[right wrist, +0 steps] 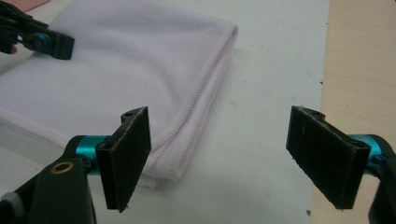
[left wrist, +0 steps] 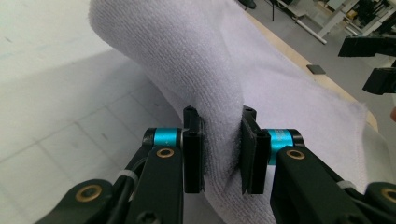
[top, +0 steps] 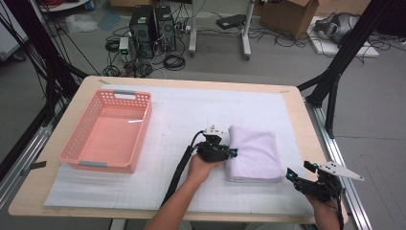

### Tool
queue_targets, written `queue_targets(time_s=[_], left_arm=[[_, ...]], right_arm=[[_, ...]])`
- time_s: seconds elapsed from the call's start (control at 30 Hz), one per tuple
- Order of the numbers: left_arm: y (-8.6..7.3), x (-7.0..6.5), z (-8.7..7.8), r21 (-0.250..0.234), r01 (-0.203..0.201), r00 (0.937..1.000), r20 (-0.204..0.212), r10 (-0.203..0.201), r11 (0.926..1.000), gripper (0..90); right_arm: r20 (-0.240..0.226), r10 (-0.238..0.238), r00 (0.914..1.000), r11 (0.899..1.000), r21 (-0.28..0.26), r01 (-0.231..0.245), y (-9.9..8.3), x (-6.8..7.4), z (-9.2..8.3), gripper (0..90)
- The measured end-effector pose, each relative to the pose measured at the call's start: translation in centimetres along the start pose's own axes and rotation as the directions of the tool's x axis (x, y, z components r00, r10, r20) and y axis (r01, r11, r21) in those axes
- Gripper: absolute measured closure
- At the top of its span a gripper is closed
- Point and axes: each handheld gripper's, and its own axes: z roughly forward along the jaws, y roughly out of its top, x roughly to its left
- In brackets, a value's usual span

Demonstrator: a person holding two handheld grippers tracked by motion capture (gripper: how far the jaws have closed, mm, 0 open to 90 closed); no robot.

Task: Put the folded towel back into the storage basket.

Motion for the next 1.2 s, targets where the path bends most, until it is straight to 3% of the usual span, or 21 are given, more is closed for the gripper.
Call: queue_targets(time_s=[0.4,0.73,1.07,1.1,1.17,1.2], left_arm=[[-0.5,2.0,-6.5,-0.056,-0.053,0.9972,-0.056,0.050,0.9970,74.3],[0.0,2.2,-9.9,-0.117,-0.100,0.9933,-0.069,0.092,0.9880,74.6],[1.4,1.2,-12.1,-0.169,-0.190,0.9811,-0.068,0.181,0.9672,75.1],[1.6,1.0,-12.6,-0.181,-0.209,0.9774,-0.070,0.200,0.9610,75.1],[1.8,0.9,-12.8,-0.185,-0.218,0.9755,-0.071,0.208,0.9582,75.1],[2.0,0.7,-13.2,-0.197,-0.236,0.9715,-0.072,0.226,0.9515,75.1]], right_arm=[[-0.011,-0.025,0.9996,1.000,0.010,0.025,0.2,0.7,0.5,21.0],[-0.021,-0.041,0.9989,0.999,0.032,0.042,0.3,1.2,1.4,21.0],[-0.033,-0.054,0.9980,0.998,0.037,0.055,0.5,1.6,2.0,21.0],[-0.035,-0.052,0.9980,0.998,0.038,0.053,0.5,1.6,2.0,21.0],[-0.036,-0.056,0.9978,0.998,0.036,0.057,0.5,1.7,2.1,21.0],[-0.036,-0.059,0.9976,0.998,0.037,0.060,0.6,1.7,2.1,21.0]])
